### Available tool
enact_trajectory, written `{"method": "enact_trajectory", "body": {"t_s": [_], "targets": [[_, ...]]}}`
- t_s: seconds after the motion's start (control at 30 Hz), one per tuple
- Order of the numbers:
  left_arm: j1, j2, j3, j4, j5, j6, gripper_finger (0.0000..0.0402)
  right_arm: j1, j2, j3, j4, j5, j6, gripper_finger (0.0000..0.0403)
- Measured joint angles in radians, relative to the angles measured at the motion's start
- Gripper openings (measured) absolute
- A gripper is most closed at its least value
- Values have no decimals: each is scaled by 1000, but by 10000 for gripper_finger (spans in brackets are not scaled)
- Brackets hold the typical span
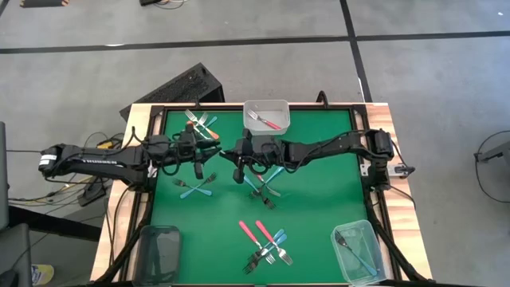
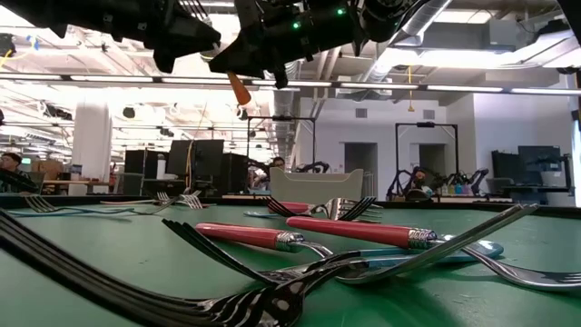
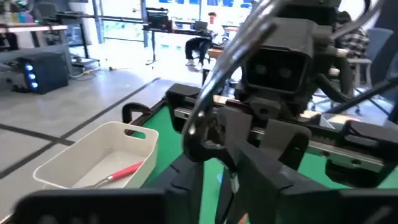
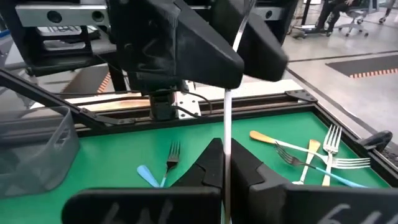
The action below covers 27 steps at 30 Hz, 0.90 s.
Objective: Sort silverware by color (type)
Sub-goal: Put the orange fork into the black bin
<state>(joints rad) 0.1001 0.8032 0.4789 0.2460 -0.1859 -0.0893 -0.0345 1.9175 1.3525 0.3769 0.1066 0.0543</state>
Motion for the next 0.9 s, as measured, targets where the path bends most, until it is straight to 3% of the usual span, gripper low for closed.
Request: {"method": "enact_trajectory", "body": {"t_s": [0.13, 0.2, 0.4, 0.6, 0.77, 0.9], "targets": [[0, -6, 1, -32, 42, -5, 16, 0, 0, 0, -9, 1, 10, 32], [-1, -17, 25, -124, 55, -27, 8, -6, 0, 0, -31, 12, 41, 50], [-47, -34, 243, -782, 15, -185, 1, -20, -2, 0, -116, 25, 89, 114], [-224, -24, 433, -1306, 29, -579, 0, -19, -3, 0, -165, 49, 88, 157], [-431, -25, 460, -1355, 258, -958, 0, -33, -4, 0, -168, 54, 72, 170], [-639, 13, 460, -1294, 277, -1242, 0, -52, -4, 0, -180, 57, 71, 170]]}}
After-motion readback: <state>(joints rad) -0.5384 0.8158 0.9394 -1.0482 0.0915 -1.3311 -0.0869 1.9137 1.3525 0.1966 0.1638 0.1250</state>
